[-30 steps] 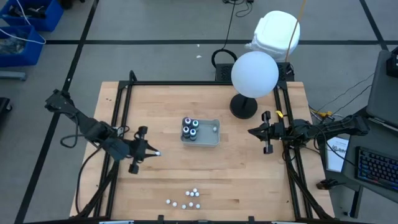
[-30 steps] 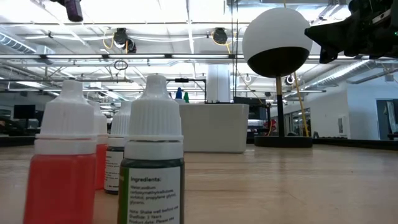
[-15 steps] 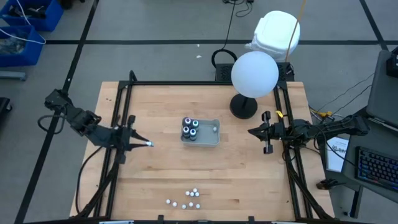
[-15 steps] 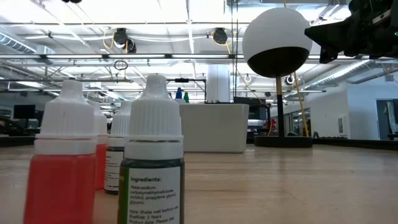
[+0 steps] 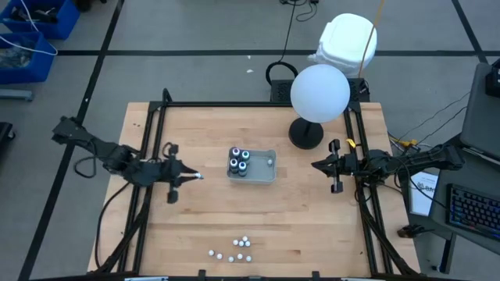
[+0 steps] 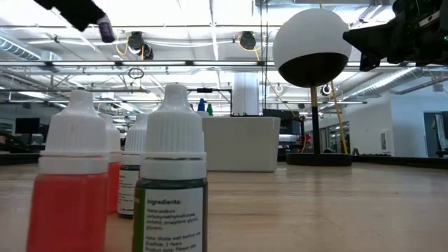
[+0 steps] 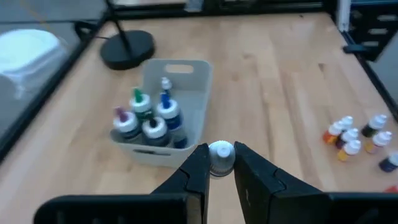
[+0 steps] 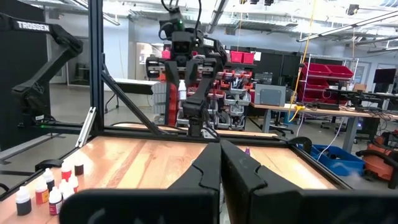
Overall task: Pick & Place food coloring
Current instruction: Put the small purple food coloring bottle into the gray bin
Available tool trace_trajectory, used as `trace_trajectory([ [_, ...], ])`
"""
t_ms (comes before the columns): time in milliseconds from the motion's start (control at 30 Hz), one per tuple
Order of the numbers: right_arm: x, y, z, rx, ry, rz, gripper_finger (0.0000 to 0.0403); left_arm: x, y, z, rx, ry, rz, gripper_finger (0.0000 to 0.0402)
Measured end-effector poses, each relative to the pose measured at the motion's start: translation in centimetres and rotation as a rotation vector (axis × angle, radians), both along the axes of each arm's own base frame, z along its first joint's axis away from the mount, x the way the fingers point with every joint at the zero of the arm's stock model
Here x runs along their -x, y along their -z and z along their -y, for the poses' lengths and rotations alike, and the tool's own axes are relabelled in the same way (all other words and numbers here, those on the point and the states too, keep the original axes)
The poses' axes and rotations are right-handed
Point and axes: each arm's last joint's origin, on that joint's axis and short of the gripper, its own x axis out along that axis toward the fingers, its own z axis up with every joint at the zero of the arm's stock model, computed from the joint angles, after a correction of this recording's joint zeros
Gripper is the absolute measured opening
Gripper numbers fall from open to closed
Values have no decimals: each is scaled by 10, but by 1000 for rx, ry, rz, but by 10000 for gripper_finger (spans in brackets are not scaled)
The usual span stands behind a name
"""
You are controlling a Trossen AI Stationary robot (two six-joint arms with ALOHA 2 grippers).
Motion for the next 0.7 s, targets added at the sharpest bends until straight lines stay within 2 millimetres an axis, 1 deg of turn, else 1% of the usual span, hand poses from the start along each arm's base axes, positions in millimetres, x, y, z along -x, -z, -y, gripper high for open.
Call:
trace_trajectory([
  [100, 0, 0, 0, 0, 0, 0, 0, -23, -1, 4, 0, 44, -3, 60],
  [200, 0, 0, 0, -1, 0, 1, 0, -51, -5, 5, 2, 70, -10, 60],
  [400, 0, 0, 0, 0, 0, 1, 0, -116, -11, 2, 3, 76, -87, 60],
  [500, 0, 0, 0, 0, 0, 1, 0, -149, -14, 2, 7, 125, -116, 60],
  [600, 0, 0, 0, 0, 0, -2, 0, -182, -12, 2, -12, 168, -146, 60],
  [700, 0, 1, 0, 1, 0, -6, 0, -213, -6, -4, -36, 156, -188, 60],
])
